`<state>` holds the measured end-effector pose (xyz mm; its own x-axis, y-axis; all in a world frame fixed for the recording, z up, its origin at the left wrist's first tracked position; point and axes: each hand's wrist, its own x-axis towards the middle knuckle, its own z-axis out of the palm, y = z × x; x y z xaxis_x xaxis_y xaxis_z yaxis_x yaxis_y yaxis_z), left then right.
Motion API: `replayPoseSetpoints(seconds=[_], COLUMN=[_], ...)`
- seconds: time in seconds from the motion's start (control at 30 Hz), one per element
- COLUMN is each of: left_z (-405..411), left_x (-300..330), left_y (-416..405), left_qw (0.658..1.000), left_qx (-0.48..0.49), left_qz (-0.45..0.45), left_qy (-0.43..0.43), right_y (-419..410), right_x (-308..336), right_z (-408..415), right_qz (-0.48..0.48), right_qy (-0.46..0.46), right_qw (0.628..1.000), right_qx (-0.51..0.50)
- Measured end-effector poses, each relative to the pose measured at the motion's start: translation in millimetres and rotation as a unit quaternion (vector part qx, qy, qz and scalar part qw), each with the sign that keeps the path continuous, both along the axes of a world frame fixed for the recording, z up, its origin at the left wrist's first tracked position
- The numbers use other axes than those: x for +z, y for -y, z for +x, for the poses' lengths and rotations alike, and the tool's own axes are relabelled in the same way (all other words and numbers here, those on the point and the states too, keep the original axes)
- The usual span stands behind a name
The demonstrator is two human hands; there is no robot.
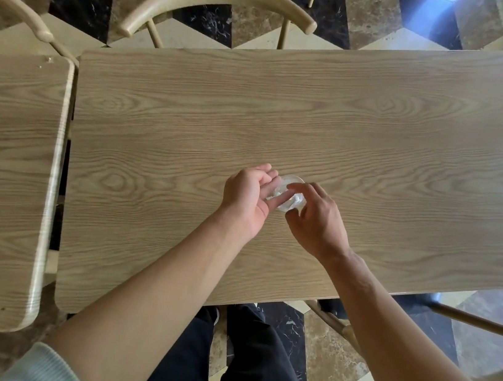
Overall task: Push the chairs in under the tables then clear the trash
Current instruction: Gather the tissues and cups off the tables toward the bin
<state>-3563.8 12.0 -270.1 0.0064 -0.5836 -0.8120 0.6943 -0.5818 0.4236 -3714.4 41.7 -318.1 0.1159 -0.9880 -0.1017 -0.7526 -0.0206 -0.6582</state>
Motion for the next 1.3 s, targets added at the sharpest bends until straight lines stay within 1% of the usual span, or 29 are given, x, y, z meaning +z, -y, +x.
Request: replayPoseSetpoints(seconds=[0.1,0.17,0.23,0.27,0.33,0.37,0.43,0.47,0.5,0.53,0.57,0.6,0.63,0.7,0.73,0.77,0.8,0.83,0.87,0.9,0.93,1.0,1.03,1.07,1.1,1.17,1.2,1.23,1.3], left_z=[-2,-3,-2,1,9,13,23,28,34,39,42,44,43,34,30,25,23,23,24,28,34,49,58,67,76,92,99,104,121], left_x=[2,2,0,-2,-8,-12,-24,-31,-39,-47,-55,-63,-68,-79,-83,-88,-92,-94,-95,-97,-97,-87,-77,-67,-55,-30,-20,-13,-3], left_y=[0,1,1,2,-2,-6,-19,-27,-35,-41,-45,-47,-47,-42,-39,-38,-38,-40,-43,-46,-51,-57,-61,-64,-68,-77,-82,-86,-100], left_qw=[1.000,0.999,1.000,0.999,0.991,0.983,0.964,0.947,0.915,0.863,0.802,0.749,0.705,0.641,0.617,0.605,0.604,0.619,0.646,0.681,0.726,0.823,0.860,0.882,0.894,0.898,0.884,0.858,0.783], left_qx=[0.004,0.005,0.012,0.009,-0.017,-0.038,-0.094,-0.131,-0.180,-0.243,-0.308,-0.364,-0.421,-0.510,-0.535,-0.543,-0.538,-0.524,-0.501,-0.468,-0.421,-0.292,-0.220,-0.168,-0.142,-0.152,-0.180,-0.217,-0.267], left_qz=[0.002,-0.002,-0.012,-0.016,-0.015,-0.011,-0.007,-0.010,-0.025,-0.058,-0.101,-0.142,-0.167,-0.179,-0.181,-0.187,-0.190,-0.187,-0.178,-0.161,-0.135,-0.087,-0.081,-0.091,-0.113,-0.143,-0.143,-0.133,-0.105], left_qy=[-0.029,-0.035,-0.010,0.027,0.133,0.182,0.251,0.292,0.359,0.440,0.502,0.535,0.546,0.546,0.548,0.552,0.556,0.554,0.549,0.540,0.527,0.479,0.454,0.431,0.410,0.388,0.407,0.447,0.552], right_y=[-3,-3,-2,-2,-2,-2,-2,-3,-4,-4,-4,-3,-3,-4,-5,-7,-9,-11,-13,-16,-19,-25,-27,-29,-30,-33,-34,-35,-39], right_x=[1,0,-1,-2,-2,-1,0,1,2,3,3,3,4,4,4,3,3,4,4,6,7,8,9,9,9,12,14,16,18], right_z=[-1,-2,-1,-1,1,2,5,7,10,12,13,14,15,11,10,7,6,5,5,5,7,11,16,20,26,43,53,63,94], right_qz=[-0.012,-0.001,0.010,0.007,-0.013,-0.025,-0.048,-0.054,-0.055,-0.056,-0.057,-0.056,-0.052,-0.045,-0.040,-0.035,-0.031,-0.026,-0.026,-0.031,-0.037,-0.035,-0.027,-0.022,-0.021,-0.030,-0.032,-0.035,-0.050], right_qy=[-0.030,-0.052,-0.055,-0.047,-0.033,-0.030,-0.024,-0.020,-0.019,-0.021,-0.023,-0.028,-0.032,-0.043,-0.048,-0.058,-0.065,-0.072,-0.078,-0.082,-0.083,-0.084,-0.084,-0.089,-0.092,-0.081,-0.076,-0.072,-0.059], right_qw=[0.999,0.997,0.997,0.998,0.999,0.999,0.998,0.998,0.998,0.998,0.998,0.998,0.998,0.997,0.997,0.997,0.996,0.995,0.994,0.992,0.990,0.988,0.986,0.982,0.978,0.963,0.955,0.946,0.924], right_qx=[0.038,0.057,0.054,0.045,0.027,0.022,0.018,0.018,0.021,0.023,0.022,0.029,0.032,0.035,0.040,0.048,0.056,0.068,0.079,0.090,0.104,0.127,0.142,0.162,0.186,0.255,0.286,0.314,0.375])
